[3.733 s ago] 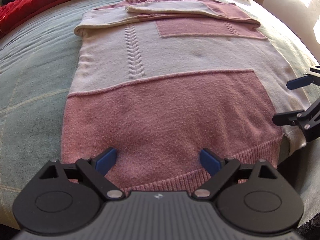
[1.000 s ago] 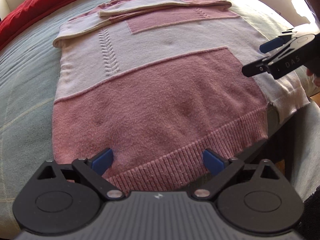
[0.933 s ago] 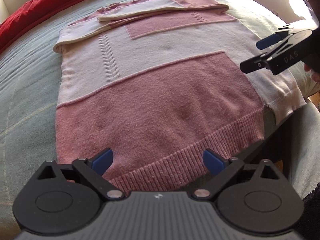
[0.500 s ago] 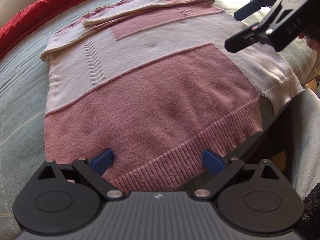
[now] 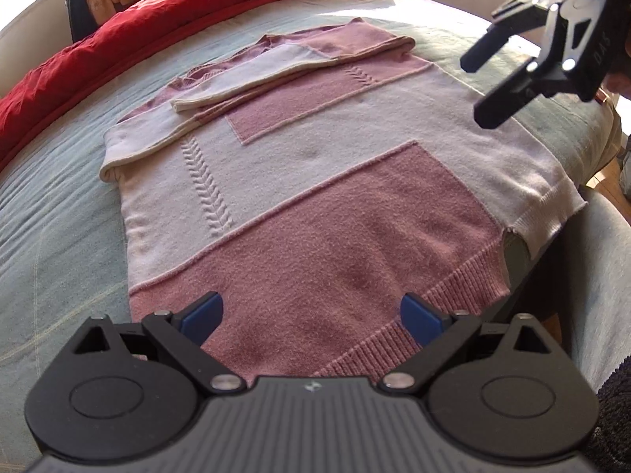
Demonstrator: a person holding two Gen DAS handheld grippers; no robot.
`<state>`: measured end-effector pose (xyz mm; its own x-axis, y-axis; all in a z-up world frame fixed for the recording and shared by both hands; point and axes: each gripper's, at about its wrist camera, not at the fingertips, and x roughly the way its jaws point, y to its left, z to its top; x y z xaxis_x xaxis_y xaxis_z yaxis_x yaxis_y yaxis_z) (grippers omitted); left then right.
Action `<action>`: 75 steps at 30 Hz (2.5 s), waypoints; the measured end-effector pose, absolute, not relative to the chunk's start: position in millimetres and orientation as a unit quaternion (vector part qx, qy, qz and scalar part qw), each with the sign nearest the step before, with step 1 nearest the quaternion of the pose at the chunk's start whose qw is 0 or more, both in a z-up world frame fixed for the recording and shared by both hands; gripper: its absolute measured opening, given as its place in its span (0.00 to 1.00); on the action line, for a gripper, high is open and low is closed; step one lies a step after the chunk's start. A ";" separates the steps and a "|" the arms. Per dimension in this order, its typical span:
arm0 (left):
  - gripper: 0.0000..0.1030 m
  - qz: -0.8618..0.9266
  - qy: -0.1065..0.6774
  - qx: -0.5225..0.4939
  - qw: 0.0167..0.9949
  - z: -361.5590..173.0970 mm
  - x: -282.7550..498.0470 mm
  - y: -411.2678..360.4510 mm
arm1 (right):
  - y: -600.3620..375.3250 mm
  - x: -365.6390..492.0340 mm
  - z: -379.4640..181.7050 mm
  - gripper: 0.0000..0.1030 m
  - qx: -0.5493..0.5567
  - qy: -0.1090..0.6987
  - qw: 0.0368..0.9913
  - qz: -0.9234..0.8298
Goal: Fold clothes
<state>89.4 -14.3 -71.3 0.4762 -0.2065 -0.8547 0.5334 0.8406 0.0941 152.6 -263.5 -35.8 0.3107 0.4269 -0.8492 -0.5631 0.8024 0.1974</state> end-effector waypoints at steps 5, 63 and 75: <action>0.93 -0.229 0.477 0.185 0.828 -87.9 83.0 -16.5 | -306.6 127.3 -87.6 1.00 -0.008 0.566 0.784 0.254; 0.93 -0.323 0.242 0.460 0.791 -103.3 37.3 -91.6 | -178.0 57.4 -87.4 0.70 -0.317 0.416 0.745 0.414; 0.66 -0.342 0.243 0.469 0.777 -109.8 21.5 -87.9 | -173.5 55.8 -83.1 0.13 -0.346 0.399 0.750 0.398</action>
<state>21.5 -87.9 -109.8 0.6471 -0.3038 -0.6993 0.7603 0.3255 0.5622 55.8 -173.5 -83.1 0.3644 0.3212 -0.8741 -0.8738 0.4426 -0.2016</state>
